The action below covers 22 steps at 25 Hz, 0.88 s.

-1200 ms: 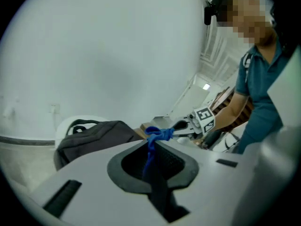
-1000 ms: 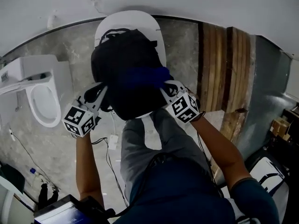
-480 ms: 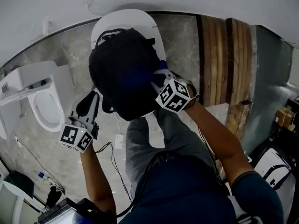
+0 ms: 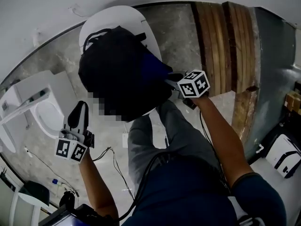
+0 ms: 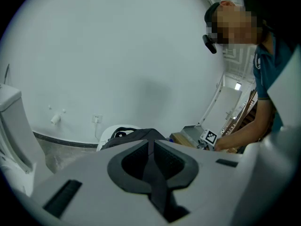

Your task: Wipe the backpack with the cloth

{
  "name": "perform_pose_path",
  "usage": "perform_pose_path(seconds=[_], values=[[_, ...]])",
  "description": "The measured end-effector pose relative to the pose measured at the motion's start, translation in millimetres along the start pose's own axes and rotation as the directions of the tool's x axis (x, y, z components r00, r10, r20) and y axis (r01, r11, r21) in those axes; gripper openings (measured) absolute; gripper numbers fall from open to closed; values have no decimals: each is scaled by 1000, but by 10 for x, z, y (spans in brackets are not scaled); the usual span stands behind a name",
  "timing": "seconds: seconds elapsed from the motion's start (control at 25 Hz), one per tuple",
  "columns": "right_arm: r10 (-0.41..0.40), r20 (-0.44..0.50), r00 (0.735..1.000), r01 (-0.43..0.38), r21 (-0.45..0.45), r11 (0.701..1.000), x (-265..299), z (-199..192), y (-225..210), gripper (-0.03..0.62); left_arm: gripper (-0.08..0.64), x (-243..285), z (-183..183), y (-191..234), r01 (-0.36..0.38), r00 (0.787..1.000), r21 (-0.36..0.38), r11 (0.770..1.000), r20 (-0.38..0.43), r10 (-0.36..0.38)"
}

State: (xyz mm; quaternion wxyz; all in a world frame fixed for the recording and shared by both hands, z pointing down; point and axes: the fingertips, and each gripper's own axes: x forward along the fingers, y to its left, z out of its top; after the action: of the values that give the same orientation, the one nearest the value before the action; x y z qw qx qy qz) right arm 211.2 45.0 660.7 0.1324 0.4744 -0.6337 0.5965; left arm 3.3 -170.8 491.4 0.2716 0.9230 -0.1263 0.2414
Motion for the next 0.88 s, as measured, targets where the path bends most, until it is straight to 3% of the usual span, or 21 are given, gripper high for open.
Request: perform_pose_path(seconds=[0.08, 0.16, 0.24, 0.32, 0.44, 0.52, 0.56, 0.64, 0.76, 0.84, 0.88], values=[[3, -39, 999, 1, 100, 995, -37, -574, -65, 60, 43, 61, -46, -44, 14, 1000, 4, 1000, -21, -14], [30, -25, 999, -22, 264, 964, -21, -1038, -140, 60, 43, 122, -83, -100, 28, 999, 4, 1000, -41, -27], [32, 38, 999, -45, 397, 917, -10, -1221, -182, 60, 43, 186, -87, -164, 40, 998, 2, 999, -53, -40], [-10, 84, 996, -26, 420, 907, -8, -1243, -160, 60, 43, 229, -82, -213, 48, 997, 2, 999, -62, -48], [-2, 59, 998, -12, 245, 969, 57, -1331, 147, 60, 43, 255, -76, -235, 51, 996, 2, 999, -66, -51], [28, 22, 999, -29, 31, 999, 227, -1461, 525, 60, 43, 259, -75, -229, 44, 997, 2, 999, -58, -43], [29, 18, 999, -28, -84, 996, 364, -1491, 717, 60, 43, 260, -79, -219, 38, 998, -1, 999, -51, -38], [25, 7, 1000, -22, -286, 958, 706, -1476, 1081, 60, 43, 255, -101, -199, 29, 999, -13, 999, -37, -29], [64, -54, 996, -83, -519, 851, 1129, -1528, 1629, 60, 43, 159, -168, -191, 17, 999, -26, 1000, -29, -18], [77, -109, 991, -128, -619, 775, 1315, -1590, 1910, 60, 42, 48, -223, -177, 0, 1000, -25, 1000, -29, -1], [63, -130, 989, -132, -633, 763, 1383, -1588, 1987, 60, 43, -6, -251, -161, -8, 1000, -22, 1000, -29, 8]])
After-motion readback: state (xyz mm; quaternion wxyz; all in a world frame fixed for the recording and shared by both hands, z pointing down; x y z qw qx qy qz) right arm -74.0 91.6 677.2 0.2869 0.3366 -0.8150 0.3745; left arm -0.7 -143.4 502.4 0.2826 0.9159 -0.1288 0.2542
